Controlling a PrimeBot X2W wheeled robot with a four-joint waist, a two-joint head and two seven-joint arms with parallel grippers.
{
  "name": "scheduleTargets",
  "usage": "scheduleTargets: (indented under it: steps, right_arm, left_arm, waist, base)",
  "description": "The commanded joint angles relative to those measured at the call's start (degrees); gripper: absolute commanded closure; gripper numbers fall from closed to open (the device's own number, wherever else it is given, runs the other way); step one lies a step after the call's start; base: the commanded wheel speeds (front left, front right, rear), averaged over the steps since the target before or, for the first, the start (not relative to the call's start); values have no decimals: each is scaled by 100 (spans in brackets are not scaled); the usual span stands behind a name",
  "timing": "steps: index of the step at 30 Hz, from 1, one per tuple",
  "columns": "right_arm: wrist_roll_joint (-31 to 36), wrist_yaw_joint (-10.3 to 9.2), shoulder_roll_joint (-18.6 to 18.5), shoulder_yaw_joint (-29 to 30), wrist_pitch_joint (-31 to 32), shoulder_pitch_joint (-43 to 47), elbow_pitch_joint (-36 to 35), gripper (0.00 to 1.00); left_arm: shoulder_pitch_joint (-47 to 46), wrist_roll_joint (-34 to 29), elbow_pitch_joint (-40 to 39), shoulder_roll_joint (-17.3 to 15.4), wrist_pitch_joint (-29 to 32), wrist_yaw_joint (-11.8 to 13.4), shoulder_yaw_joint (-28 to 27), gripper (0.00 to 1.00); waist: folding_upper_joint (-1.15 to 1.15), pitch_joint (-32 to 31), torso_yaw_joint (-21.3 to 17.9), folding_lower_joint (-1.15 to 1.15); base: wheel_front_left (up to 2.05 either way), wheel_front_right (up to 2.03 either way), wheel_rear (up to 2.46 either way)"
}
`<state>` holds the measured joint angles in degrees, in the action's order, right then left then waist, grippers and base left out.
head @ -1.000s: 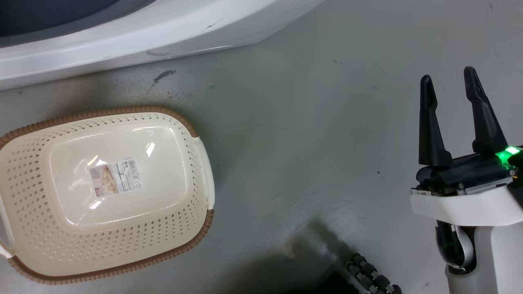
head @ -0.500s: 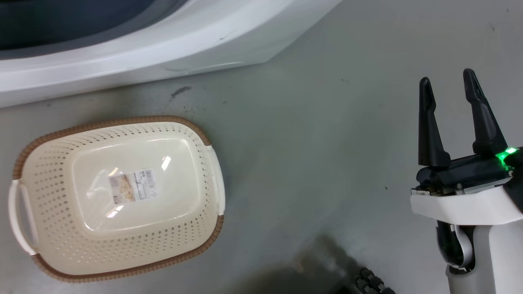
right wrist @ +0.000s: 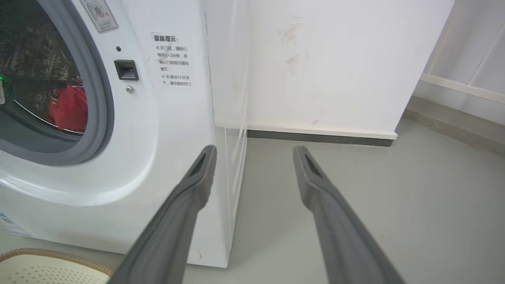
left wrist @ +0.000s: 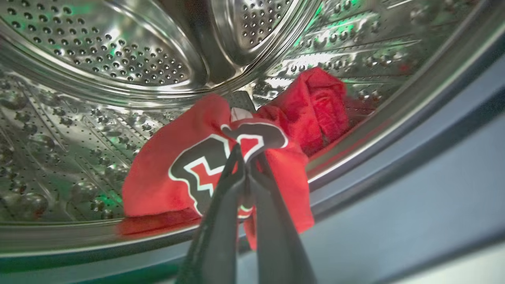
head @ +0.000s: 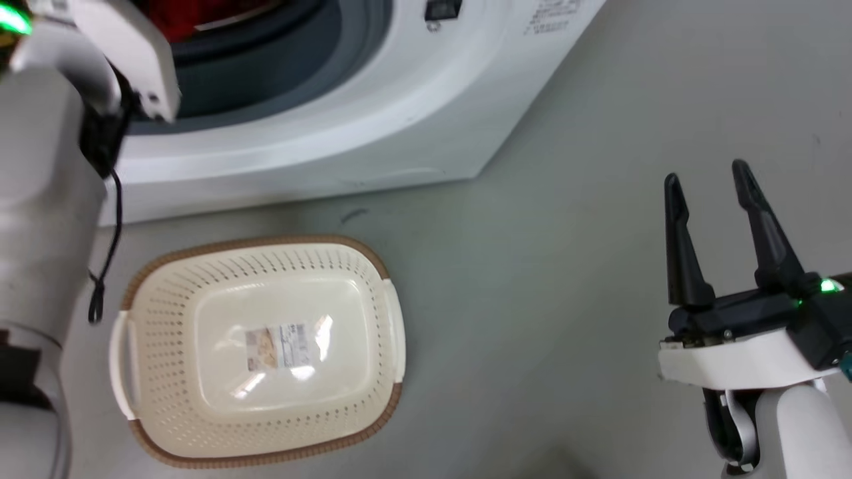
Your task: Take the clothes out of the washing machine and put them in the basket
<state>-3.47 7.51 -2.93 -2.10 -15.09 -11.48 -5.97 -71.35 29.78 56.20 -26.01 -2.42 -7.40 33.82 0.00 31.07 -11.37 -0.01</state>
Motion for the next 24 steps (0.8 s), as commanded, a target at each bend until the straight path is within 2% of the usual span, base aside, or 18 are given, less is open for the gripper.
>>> scheduleTargets:
  steps: [1, 5, 8, 17, 24]
  right_arm:
    - [66, -4, 10, 8, -12, 115, 32, 0]
    - [148, -4, 9, 37, -12, 293, 91, 0]
    - [262, -4, 9, 34, -12, 552, 143, 0]
    - [408, -4, 9, 30, -12, 970, 222, 0]
    - [429, -4, 10, -14, -12, 1207, 261, 0]
  left_arm:
    - [273, 82, -58, 31, -255, -1, -7, 100]
    - [776, 186, -186, 106, -762, 14, -24, 100]
    - [1461, 251, -586, 223, -1135, 163, -52, 100]
    - [2740, 324, -2062, 151, -1271, 604, -218, 100]
    - [3671, 270, -3625, -208, -1222, 1092, -321, 100]
  waist:
    - [0, -366, 176, 1]
    - [0, -736, 313, 1]
    - [0, -1201, 524, 1]
    - [0, -1924, 813, 1]
    - [0, -2321, 930, 1]
  base:
    - [0, 0, 0]
    - [0, 0, 0]
    - [0, 0, 0]
    - [0, 0, 0]
    - [0, 0, 0]
